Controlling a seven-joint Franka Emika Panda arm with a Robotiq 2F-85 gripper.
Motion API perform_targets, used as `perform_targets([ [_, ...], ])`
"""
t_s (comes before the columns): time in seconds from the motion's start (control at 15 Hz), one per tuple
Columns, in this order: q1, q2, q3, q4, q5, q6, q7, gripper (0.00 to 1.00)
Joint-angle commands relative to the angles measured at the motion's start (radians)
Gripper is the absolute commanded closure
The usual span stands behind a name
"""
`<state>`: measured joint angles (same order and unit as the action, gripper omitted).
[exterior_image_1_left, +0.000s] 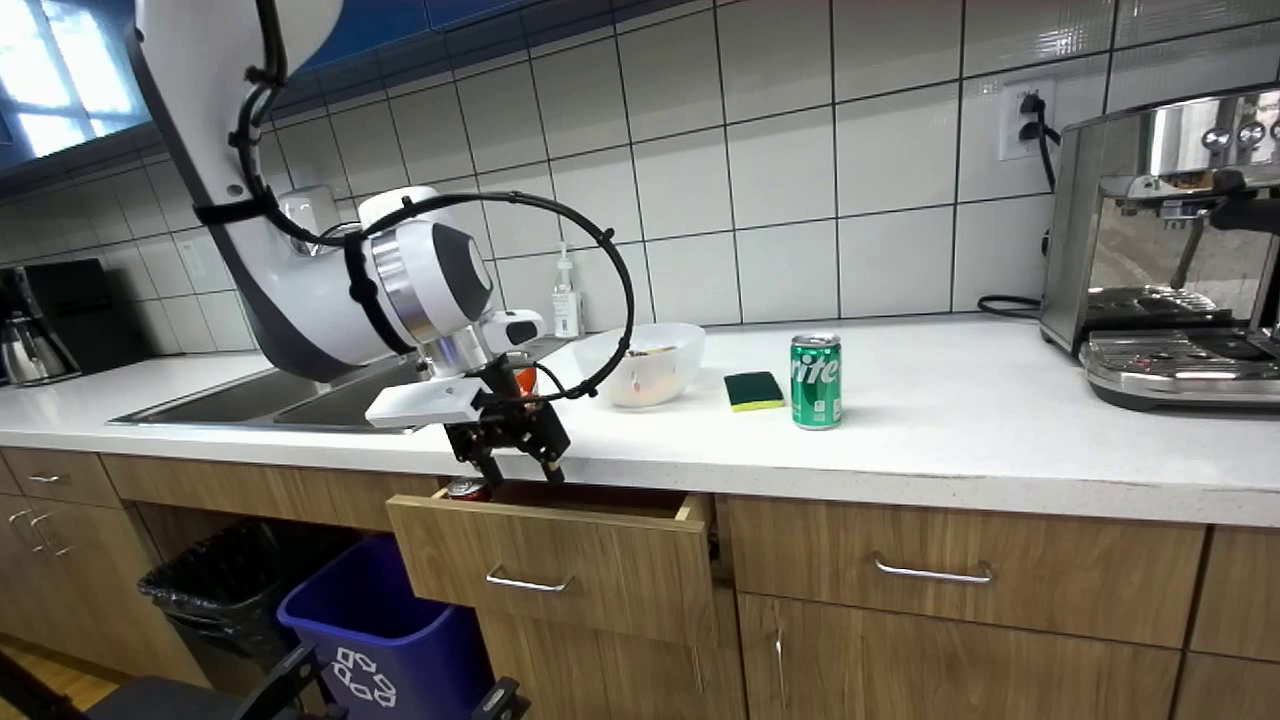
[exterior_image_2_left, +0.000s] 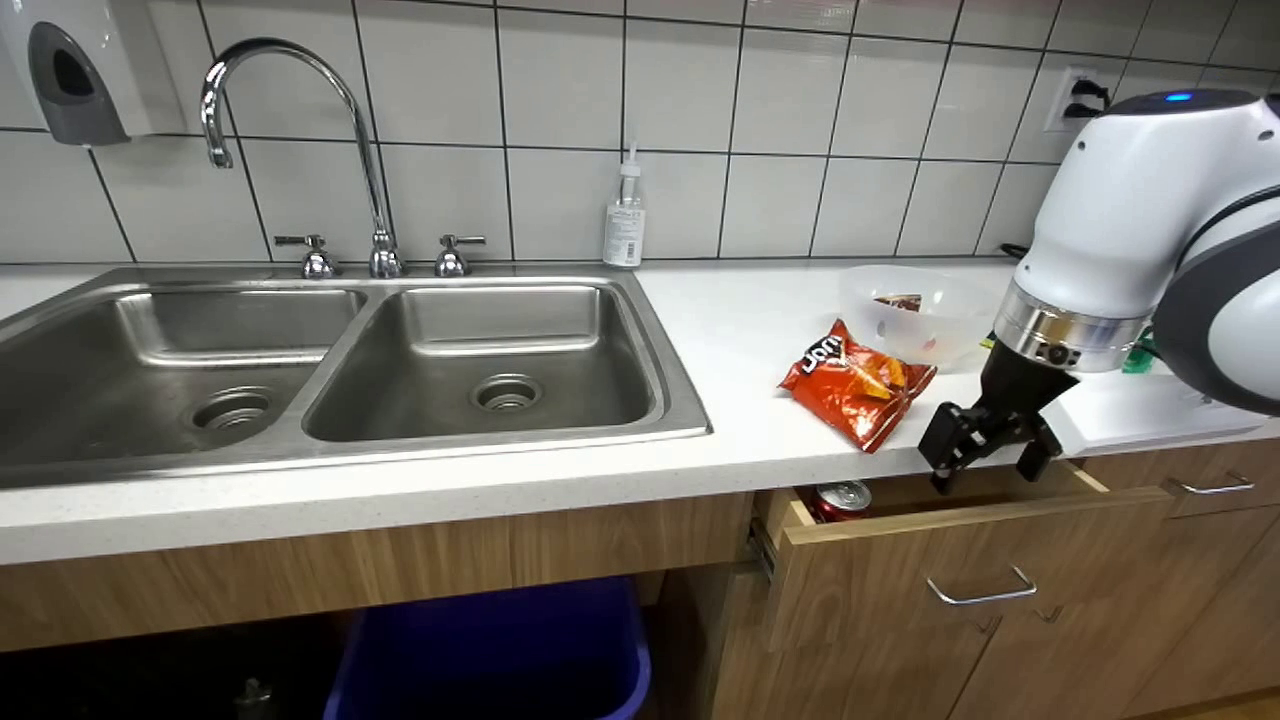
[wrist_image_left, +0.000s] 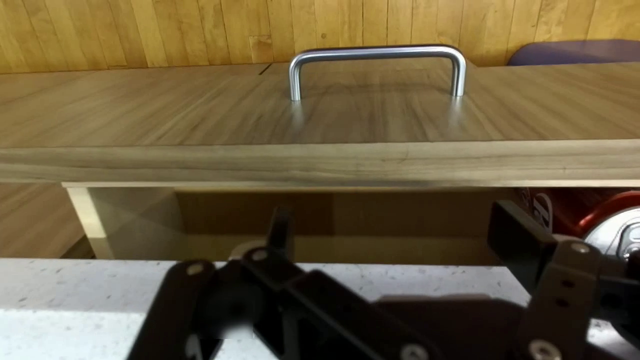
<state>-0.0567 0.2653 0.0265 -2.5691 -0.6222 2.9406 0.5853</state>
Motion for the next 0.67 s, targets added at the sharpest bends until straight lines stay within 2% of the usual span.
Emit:
perform_targets([
  [0.0,0.039,0.054,-0.031,0.046,-0.034,0.009,0.050,0.00],
  [0.6,0.124,0.144,-0.118,0.090,-0.031,0.058,0.104,0.00],
])
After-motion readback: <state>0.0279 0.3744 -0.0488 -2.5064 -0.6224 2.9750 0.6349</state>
